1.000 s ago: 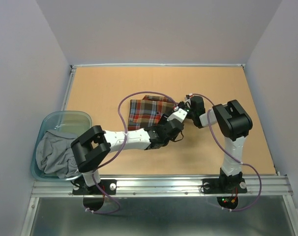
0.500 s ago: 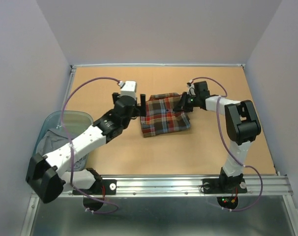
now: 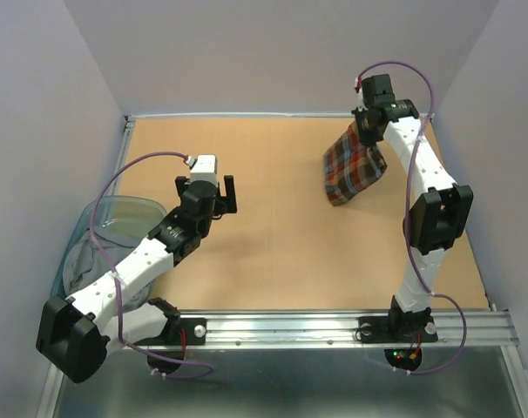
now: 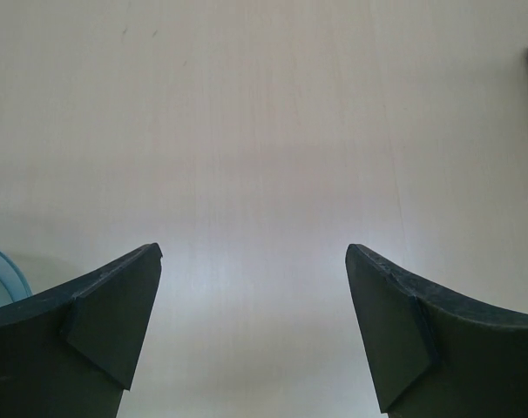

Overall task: Fold and stack the long sleeve shirts
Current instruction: Fold the shirt

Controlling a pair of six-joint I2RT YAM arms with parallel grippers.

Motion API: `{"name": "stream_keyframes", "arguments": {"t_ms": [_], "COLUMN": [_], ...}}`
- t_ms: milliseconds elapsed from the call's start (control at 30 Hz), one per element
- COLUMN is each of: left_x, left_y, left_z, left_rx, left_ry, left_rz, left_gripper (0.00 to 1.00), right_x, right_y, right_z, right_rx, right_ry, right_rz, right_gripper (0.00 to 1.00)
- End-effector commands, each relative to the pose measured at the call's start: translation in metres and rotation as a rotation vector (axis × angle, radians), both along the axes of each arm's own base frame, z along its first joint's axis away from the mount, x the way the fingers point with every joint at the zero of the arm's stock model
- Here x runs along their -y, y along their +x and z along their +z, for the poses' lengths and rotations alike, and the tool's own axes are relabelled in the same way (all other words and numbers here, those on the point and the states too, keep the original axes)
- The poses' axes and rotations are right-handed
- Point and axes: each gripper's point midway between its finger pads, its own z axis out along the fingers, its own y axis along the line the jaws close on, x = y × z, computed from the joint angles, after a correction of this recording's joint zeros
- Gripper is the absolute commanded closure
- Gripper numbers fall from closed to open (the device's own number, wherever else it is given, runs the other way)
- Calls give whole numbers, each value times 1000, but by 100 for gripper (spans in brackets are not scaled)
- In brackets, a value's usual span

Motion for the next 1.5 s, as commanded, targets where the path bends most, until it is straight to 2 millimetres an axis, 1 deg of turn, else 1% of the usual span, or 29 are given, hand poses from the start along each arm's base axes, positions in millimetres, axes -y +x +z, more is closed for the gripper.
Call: {"name": "stream_keyframes", "arguments": {"t_ms": [0,33,100,167,233,300,333,400,433,500,600,667,700,733,800,833,900,933,1000,1033,1100,1133,1200,1233,1300,1333,1400,1433,1467], "left_x": [-10,-11,-12,-12,-12,-13,-13,-14,-14,-15,-16,-17,-17,-17,-16,-15,-14,-15,-15,-15,-15,-14,-13,-12,-11,-11,-11,-10,-10], "left_y": [6,6,6,6,6,7,7,7,6,6,5,5,5,5,5,5,5,5,5,6,6,6,7,7,6,6,6,6,7], "left_z": [25,24,23,22,21,22,22,22,23,24,26,28,29,30,30,32,31,32,32,32,31,31,31,30,31,31,32,32,32], "left_rx": [92,91,90,87,84,82,83,85,86,89,94,98,102,103,102,106,104,105,107,109,106,104,102,100,100,100,104,103,102], "left_ry": [-39,-41,-44,-46,-45,-46,-46,-49,-52,-53,-61,-65,-65,-68,-72,-75,-74,-75,-72,-74,-71,-70,-71,-70,-77,-77,-81,-80,-78], "left_rz": [73,80,88,93,97,104,108,111,112,119,123,124,127,126,125,120,115,117,117,119,115,114,109,107,99,99,99,97,97], "left_gripper": [2,2,2,2,2,2,2,2,2,2,2,2,2,2,2,2,2,2,3,2,3,2,2,3,2,2,2,2,2], "right_x": [96,115,124,118,103,91,78,66,52,38,-2,-21,-40,-52,-72,-91,-109,-123,-139,-147,-161,-175,-201,-210,-233,-249,-268,-279,-285], "right_y": [-20,-28,-33,-34,-30,-24,-23,-22,-22,-26,-35,-41,-44,-47,-53,-54,-61,-63,-71,-71,-77,-84,-91,-91,-87,-93,-92,-94,-92], "right_z": [74,99,124,138,139,112,100,55,37,-6,-52,-70,-81,-89,-99,-102,-123,-125,-142,-144,-155,-163,-162,-158,-143,-135,-115,-93,-82], "right_rx": [61,84,136,171,182,128,114,37,34,-31,-74,-84,-98,-99,-124,-107,-152,-139,-177,-176,-208,-243,-267,-263,-236,-252,-224,-200,-169], "right_ry": [-522,-658,-760,-807,-837,-879,-896,-951,-939,-978,-988,-969,-958,-934,-908,-884,-856,-827,-800,-775,-729,-660,-527,-482,-379,-294,-199,-119,-83], "right_rz": [-280,-362,-439,-446,-425,-375,-348,-302,-281,-225,-125,-104,-64,-59,-16,9,56,69,112,118,156,189,233,244,279,323,355,378,385], "right_gripper": [97,97,97,96,96,96,96,96,96,97,97,97,97,97,97,96,94,94,90,87,75,68,54,53,46,43,37,33,31]}}
